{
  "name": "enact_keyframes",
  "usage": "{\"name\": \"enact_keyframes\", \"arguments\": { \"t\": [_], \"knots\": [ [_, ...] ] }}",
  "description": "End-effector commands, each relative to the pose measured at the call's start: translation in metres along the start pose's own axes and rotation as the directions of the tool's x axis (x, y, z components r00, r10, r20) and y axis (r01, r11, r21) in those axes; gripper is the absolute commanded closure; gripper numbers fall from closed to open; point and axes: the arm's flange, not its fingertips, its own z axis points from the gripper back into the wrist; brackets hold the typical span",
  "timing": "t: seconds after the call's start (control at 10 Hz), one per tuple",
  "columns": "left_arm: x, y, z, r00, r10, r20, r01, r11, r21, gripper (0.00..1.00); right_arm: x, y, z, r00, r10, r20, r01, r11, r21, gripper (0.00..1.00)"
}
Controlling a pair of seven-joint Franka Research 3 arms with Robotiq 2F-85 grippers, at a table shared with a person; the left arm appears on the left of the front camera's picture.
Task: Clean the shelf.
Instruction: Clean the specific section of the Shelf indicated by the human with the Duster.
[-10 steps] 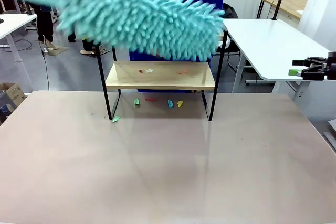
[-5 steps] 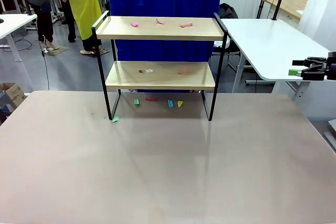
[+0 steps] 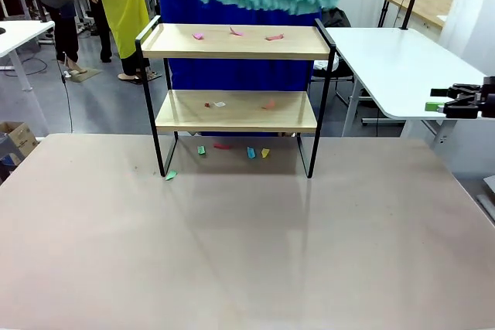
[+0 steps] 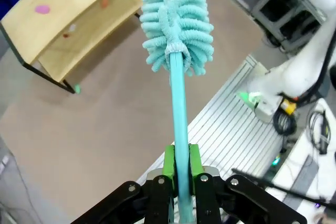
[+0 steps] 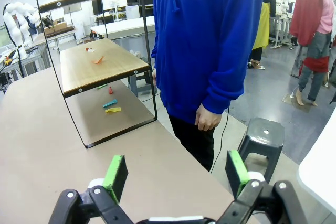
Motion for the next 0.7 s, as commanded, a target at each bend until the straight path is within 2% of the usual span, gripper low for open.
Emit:
{"name": "enact_keyframes", "arguments": {
  "t": [0.0, 0.1, 0.3, 0.6],
  "knots": [
    [0.041, -0.043, -0.041, 0.981, 0.181, 0.069, -0.185, 0.981, 0.061, 0.87, 0.003, 0.0, -0.001, 1.0, 0.005, 0.003, -0.005, 1.0, 0.002, 0.0],
    [0.059, -0.048, -0.061, 0.963, 0.252, 0.094, -0.256, 0.966, 0.032, 0.87, 0.003, 0.0, -0.001, 1.0, 0.005, 0.003, -0.005, 1.0, 0.002, 0.0],
    [0.091, -0.059, -0.097, 0.904, 0.388, 0.182, -0.404, 0.912, 0.065, 0.87, 0.003, 0.0, -0.001, 1.0, 0.005, 0.003, -0.005, 1.0, 0.002, 0.0],
    [0.125, -0.071, -0.16, 0.816, 0.479, 0.324, -0.529, 0.845, 0.083, 0.87, 0.003, 0.0, -0.001, 1.0, 0.005, 0.003, -0.005, 1.0, 0.002, 0.0]
  ]
}}
